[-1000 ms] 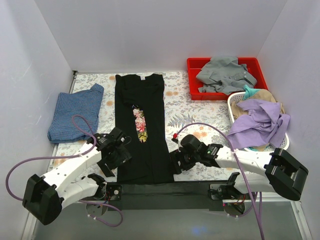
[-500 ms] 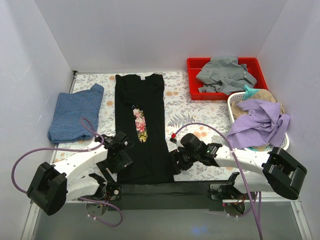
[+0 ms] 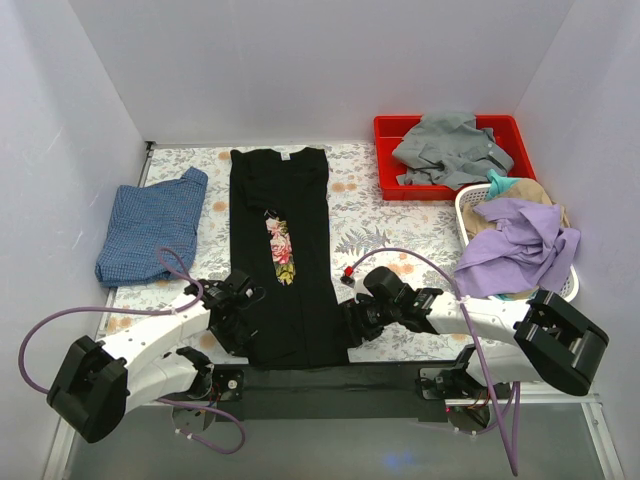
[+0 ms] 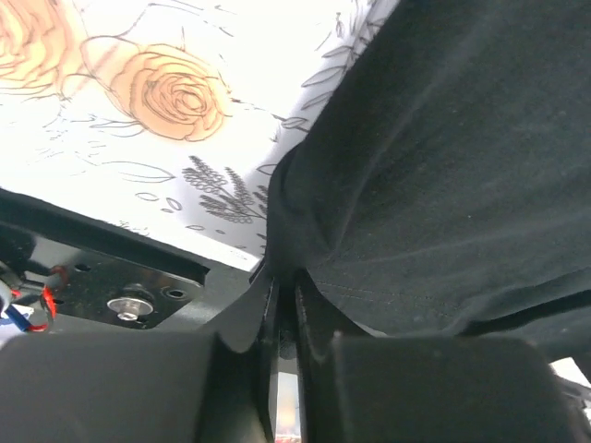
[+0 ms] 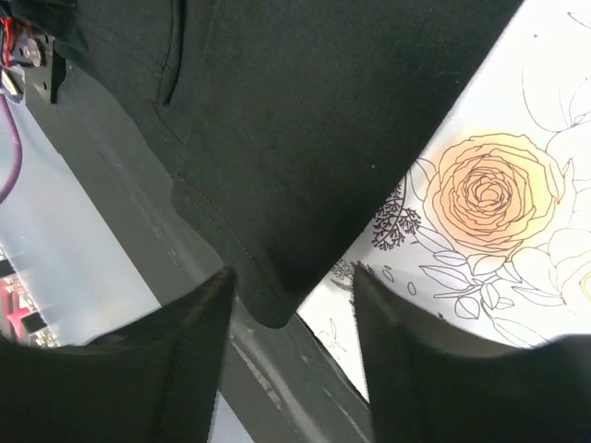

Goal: Fold and stack the t-shirts
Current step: Fold the tshirt

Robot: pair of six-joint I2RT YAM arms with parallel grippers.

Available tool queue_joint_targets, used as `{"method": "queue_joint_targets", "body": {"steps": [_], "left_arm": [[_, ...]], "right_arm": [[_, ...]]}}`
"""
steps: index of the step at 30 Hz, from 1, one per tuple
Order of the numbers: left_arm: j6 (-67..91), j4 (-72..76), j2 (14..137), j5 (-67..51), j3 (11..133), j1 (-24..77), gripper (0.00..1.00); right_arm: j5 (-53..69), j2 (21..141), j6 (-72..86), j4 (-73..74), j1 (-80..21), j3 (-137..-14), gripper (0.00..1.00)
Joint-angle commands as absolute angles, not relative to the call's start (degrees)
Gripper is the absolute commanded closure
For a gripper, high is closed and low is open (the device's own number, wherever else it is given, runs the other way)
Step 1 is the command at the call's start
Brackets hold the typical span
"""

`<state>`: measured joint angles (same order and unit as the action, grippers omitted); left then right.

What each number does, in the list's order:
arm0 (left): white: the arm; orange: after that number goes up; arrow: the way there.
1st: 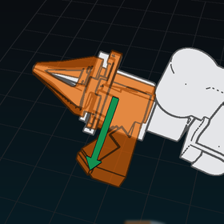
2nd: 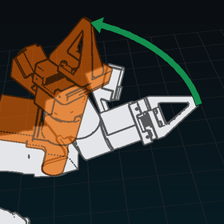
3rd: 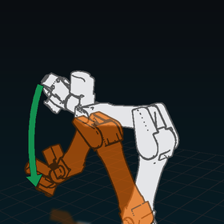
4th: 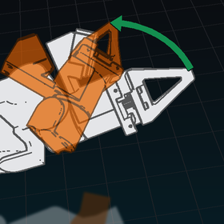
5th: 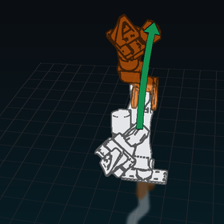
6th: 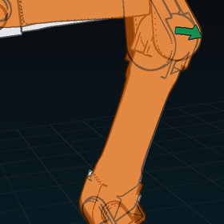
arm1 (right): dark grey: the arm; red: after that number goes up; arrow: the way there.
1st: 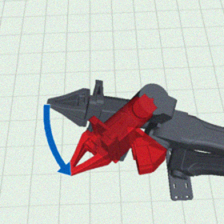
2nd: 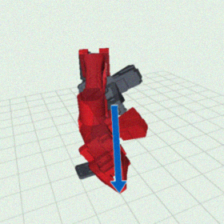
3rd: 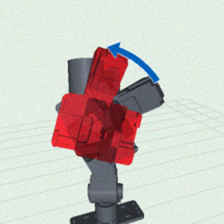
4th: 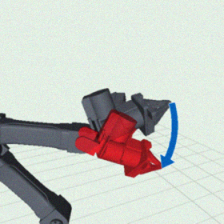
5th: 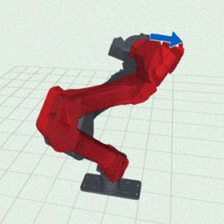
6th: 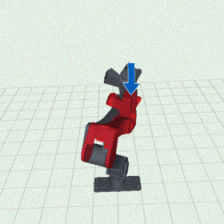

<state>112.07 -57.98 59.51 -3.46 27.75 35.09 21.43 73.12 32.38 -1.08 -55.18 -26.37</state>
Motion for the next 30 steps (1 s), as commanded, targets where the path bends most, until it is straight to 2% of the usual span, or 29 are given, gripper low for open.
{"method": "queue_joint_targets", "body": {"steps": [1, 3, 6, 8, 11, 12, 13, 17, 20, 21, 24, 28, 30], "left_arm": [[112.94, -54.93, 60.56, -3.95, 28.12, 35.51, 1.0], [112.85, -56.33, 60.3, -3.61, 28.82, 35.51, 1.0], [112.76, -58.17, 58.81, -3.17, 30.23, 35.6, 1.0], [112.15, -59.15, 57.92, -2.64, 30.76, 35.68, 1.0], [111.36, -60.82, 56.87, -2.11, 32.08, 35.6, 1.0], [111.18, -61.43, 56.78, -2.11, 32.52, 35.6, 1.0], [111.18, -61.78, 56.78, -2.28, 32.78, 35.6, 1.0], [110.92, -62.49, 55.73, -2.37, 32.7, 35.68, 1.0], [110.92, -61.61, 55.28, -3.77, 31.73, 35.6, 1.0], [110.74, -61.26, 55.28, -3.95, 31.55, 35.68, 1.0], [110.39, -61.78, 55.37, -3.43, 31.99, 35.6, 1.0], [110.22, -61.79, 54.84, -3.69, 31.99, 35.6, 1.0], [110.04, -61.7, 54.58, -4.04, 31.9, 35.6, 1.0]], "right_arm": [[22.94, 73.48, 33.49, -3.69, -55.11, -25.67, 0.43], [23.2, 72.86, 33.66, -3.95, -55.02, -25.31, 0.54], [24.69, 72.42, 33.92, -5.09, -55.02, -24.87, 0.63], [27.24, 72.86, 34.45, -5.01, -55.02, -24.61, 0.63], [26.9, 72.42, 35.5, -3.87, -55.02, -23.56, 0.51], [25.94, 72.16, 35.86, -3.0, -55.02, -23.47, 0.4], [25.84, 72.16, 35.86, -2.47, -55.02, -23.38, 0.36], [25.84, 72.77, 37.0, -2.9, -55.37, -23.12, 0.32], [26.19, 75.05, 37.27, -4.04, -55.54, -23.64, 0.44], [26.97, 76.8, 37.79, -4.74, -55.81, -23.99, 0.53], [27.25, 79.44, 37.88, -5.27, -57.65, -25.31, 0.68], [26.28, 81.65, 37.53, -5.71, -58.8, -26.89, 0.84], [24.01, 80.26, 37.44, -4.75, -58.8, -27.07, 0.98]]}}
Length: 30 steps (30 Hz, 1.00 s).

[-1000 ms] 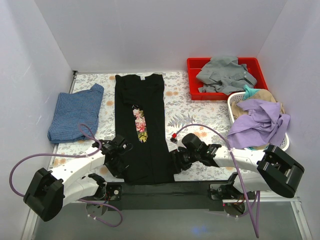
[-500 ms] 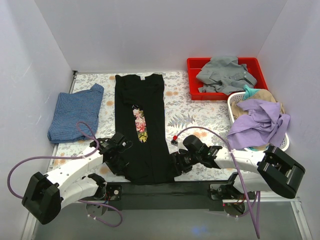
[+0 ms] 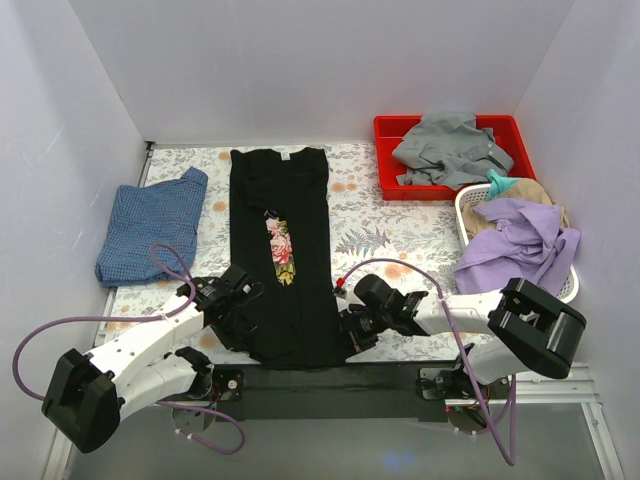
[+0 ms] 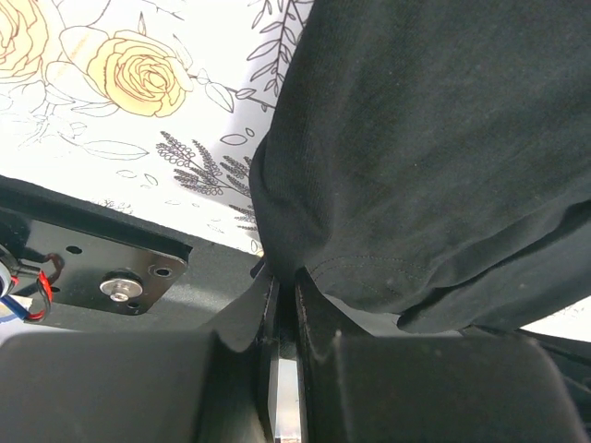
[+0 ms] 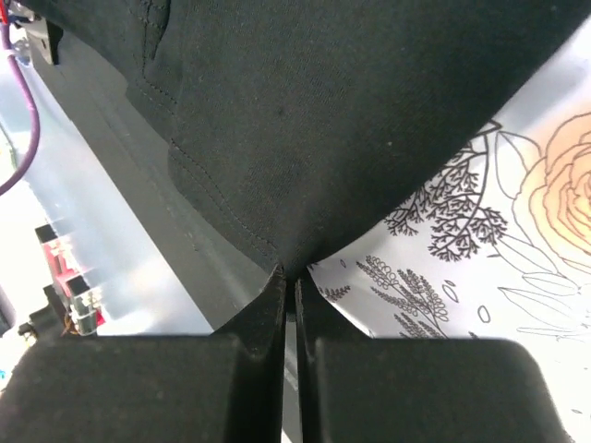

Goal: Fold and stack the t-shirts
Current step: Fold the tshirt

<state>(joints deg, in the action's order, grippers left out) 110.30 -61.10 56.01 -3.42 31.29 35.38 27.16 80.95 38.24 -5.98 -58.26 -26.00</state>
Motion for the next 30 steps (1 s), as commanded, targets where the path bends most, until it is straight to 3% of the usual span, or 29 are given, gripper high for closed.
{"method": "queue_joint_targets", "body": {"steps": [1, 6, 10, 19, 24, 30], "left_arm": [[109.87, -61.44, 54.49, -4.3, 31.9, 35.6, 1.0], [107.23, -61.52, 55.46, -5.45, 33.22, 35.77, 1.0], [106.26, -63.72, 55.29, -6.33, 34.45, 36.39, 1.0], [107.05, -64.25, 53.09, -11.33, 35.42, 38.76, 1.0], [108.01, -57.84, 57.81, -14.15, 35.07, 44.71, 1.0], [109.16, -58.17, 65.03, -10.56, 40.06, 50.88, 1.0]], "right_arm": [[22.6, 79.46, 37.35, -3.62, -58.71, -27.33, 0.99], [7.43, 71.3, 36.65, 11.31, -58.71, -31.9, 0.99], [2.38, 67.24, 36.56, 21.96, -58.8, -34.19, 0.99], [8.96, 58.72, 37.27, 28.56, -58.8, -29.98, 0.99], [5.01, 51.52, 39.64, 35.15, -58.71, -30.15, 0.99], [8.25, 55.98, 37.09, 33.67, -58.8, -33.04, 0.99]]}}
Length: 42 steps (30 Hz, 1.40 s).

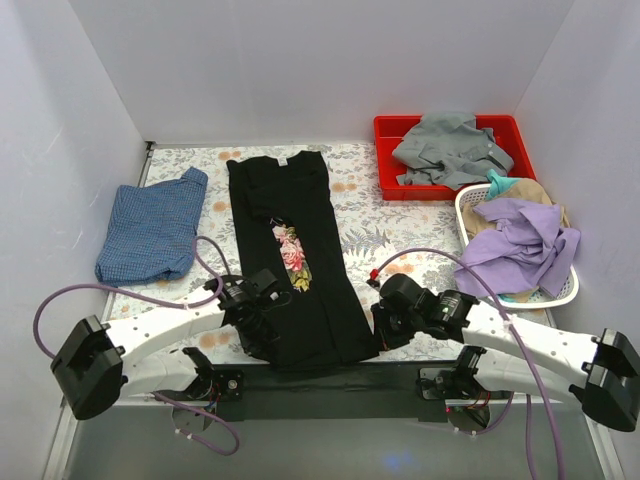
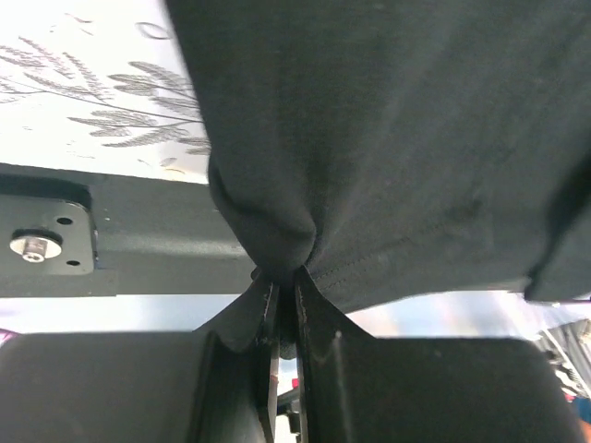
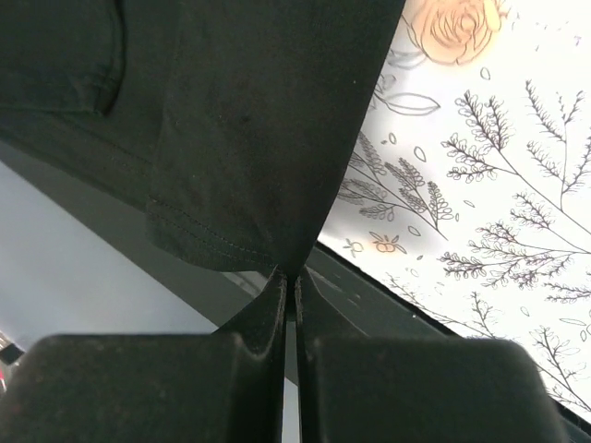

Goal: Fold and stack the t-shirts
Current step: Fold the tshirt

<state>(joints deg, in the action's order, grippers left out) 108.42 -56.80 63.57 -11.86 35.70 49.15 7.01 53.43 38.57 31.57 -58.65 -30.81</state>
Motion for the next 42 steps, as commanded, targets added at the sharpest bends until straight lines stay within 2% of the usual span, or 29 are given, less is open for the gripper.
{"method": "queue_joint_targets", "body": {"steps": [1, 9, 21, 31, 42], "left_arm": [[109.07, -58.97, 65.39, -8.89, 40.77, 50.98, 1.0], [111.8, -65.3, 64.77, -0.8, 46.49, 50.98, 1.0], [111.8, -72.07, 74.35, 15.72, 60.2, 48.17, 1.0], [102.05, -63.66, 78.83, 16.88, 62.84, 35.78, 1.0], [93.61, -55.55, 91.48, 16.44, 68.64, 24.88, 1.0]], "right_arm": [[8.61, 56.51, 36.57, 32.44, -58.89, -33.22, 0.99], [8.09, 63.97, 30.16, 29.62, -58.89, -41.64, 0.99], [1.76, 77.34, 19.34, 30.58, -54.15, -58.08, 0.99], [4.21, 88.49, 13.1, 30.5, -45.01, -69.16, 0.99], [13.35, 101.86, 8.61, 29.71, -36.3, -81.03, 0.99]]}}
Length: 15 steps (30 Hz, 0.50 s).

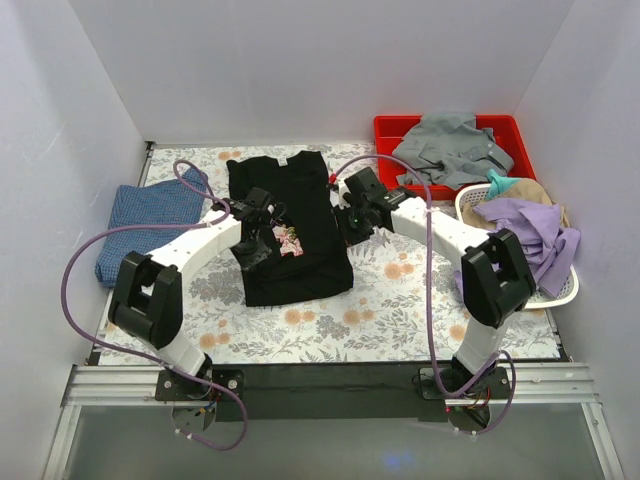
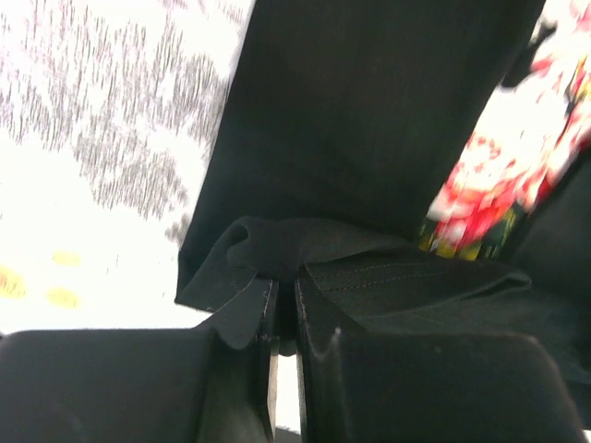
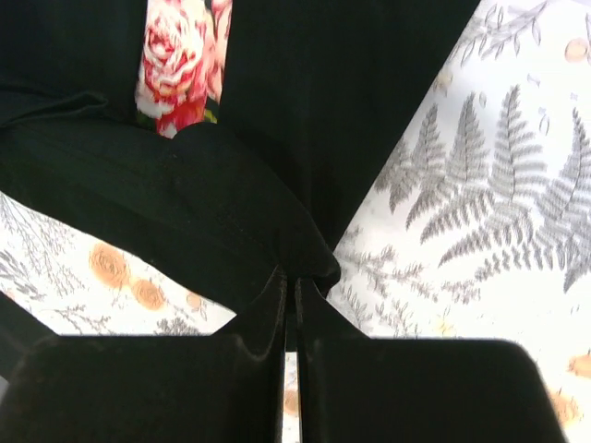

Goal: Fold and stack the t-shirts
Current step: Fold the tshirt

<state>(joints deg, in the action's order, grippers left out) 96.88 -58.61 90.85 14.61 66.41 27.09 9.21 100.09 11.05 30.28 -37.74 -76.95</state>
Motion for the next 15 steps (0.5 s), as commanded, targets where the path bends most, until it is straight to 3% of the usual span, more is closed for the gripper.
{"method": "queue_joint_targets", "body": {"steps": [1, 15], "left_arm": [[93.34, -54.42, 92.02, 16.0, 69.08, 23.83, 1.0], [86.05, -49.75, 102.21, 14.94, 77.6, 16.09, 1.0]], "right_arm": [[13.97, 103.69, 8.18, 29.71, -35.95, -82.51, 0.99], [20.57, 117.41, 7.12, 30.06, -31.91, -96.06, 0.99]]}}
